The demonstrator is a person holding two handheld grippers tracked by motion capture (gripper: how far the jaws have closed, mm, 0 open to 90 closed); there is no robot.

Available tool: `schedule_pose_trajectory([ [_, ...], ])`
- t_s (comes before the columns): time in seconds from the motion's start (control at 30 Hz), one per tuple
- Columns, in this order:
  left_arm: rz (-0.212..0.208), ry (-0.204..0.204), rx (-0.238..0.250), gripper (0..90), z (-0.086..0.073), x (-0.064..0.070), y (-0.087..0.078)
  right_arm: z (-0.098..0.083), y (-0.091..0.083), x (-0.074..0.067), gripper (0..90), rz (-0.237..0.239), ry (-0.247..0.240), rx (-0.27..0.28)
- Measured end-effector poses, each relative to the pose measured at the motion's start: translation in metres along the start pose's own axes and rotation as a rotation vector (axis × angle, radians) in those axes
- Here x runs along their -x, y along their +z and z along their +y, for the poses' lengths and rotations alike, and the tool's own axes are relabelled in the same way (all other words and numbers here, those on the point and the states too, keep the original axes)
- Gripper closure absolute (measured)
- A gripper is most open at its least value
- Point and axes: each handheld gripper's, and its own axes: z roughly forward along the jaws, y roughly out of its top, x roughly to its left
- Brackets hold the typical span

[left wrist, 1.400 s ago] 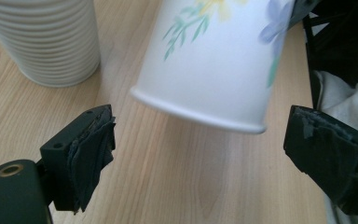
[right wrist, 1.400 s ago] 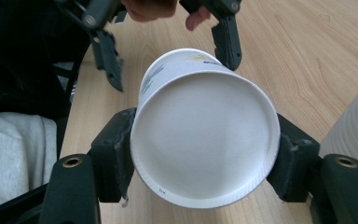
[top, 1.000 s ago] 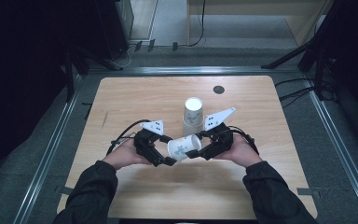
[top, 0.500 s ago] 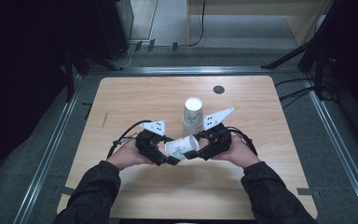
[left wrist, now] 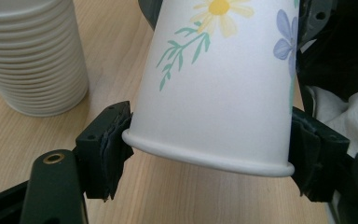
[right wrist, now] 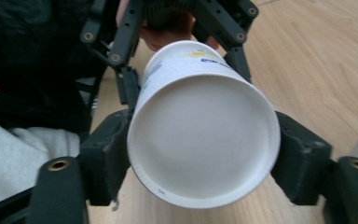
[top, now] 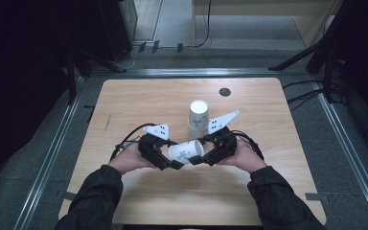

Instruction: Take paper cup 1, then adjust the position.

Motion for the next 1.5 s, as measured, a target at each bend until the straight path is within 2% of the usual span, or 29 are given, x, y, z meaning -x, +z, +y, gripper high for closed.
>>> schedule_pose_trajectory([
  [0.17,0.005,-0.027,0.004,24.2,-0.001,-0.004,-0.009,-0.001,-0.002,0.001,25.2,-0.020,-0.002,-0.015],
  [0.4,0.062,-0.021,-0.024,24.2,0.004,-0.004,-0.024,-0.006,-0.003,0.003,25.3,-0.050,-0.009,-0.041],
  [0.63,0.078,-0.022,-0.066,24.2,0.012,-0.008,-0.035,-0.007,-0.005,0.005,25.7,-0.067,-0.009,-0.046],
  [0.73,0.093,-0.014,-0.117,24.2,0.013,-0.009,-0.034,-0.007,-0.005,0.005,25.9,-0.079,-0.008,-0.045],
  [0.8,0.088,-0.012,-0.139,24.2,0.013,-0.009,-0.032,-0.007,-0.005,0.005,25.9,-0.080,-0.008,-0.045],
  [0.93,0.081,0.012,-0.217,24.2,0.014,-0.007,-0.024,-0.007,-0.005,0.005,25.9,-0.087,-0.012,-0.051],
  [1.0,0.066,0.014,-0.240,24.2,0.016,-0.007,-0.021,-0.008,-0.004,0.005,25.9,-0.088,-0.015,-0.052],
  [1.07,0.069,0.023,-0.264,24.2,0.018,-0.007,-0.019,-0.008,-0.004,0.004,25.8,-0.092,-0.016,-0.058],
  [1.33,0.072,0.050,-0.318,24.2,0.027,-0.007,-0.013,-0.007,-0.003,0.004,25.8,-0.093,-0.020,-0.057],
  [1.47,0.071,0.075,-0.362,24.2,0.033,-0.006,-0.009,-0.006,-0.002,0.004,25.6,-0.095,-0.022,-0.063],
  [1.5,0.070,0.069,-0.365,24.3,0.033,-0.005,-0.007,-0.006,-0.001,0.004,25.6,-0.095,-0.020,-0.067],
])
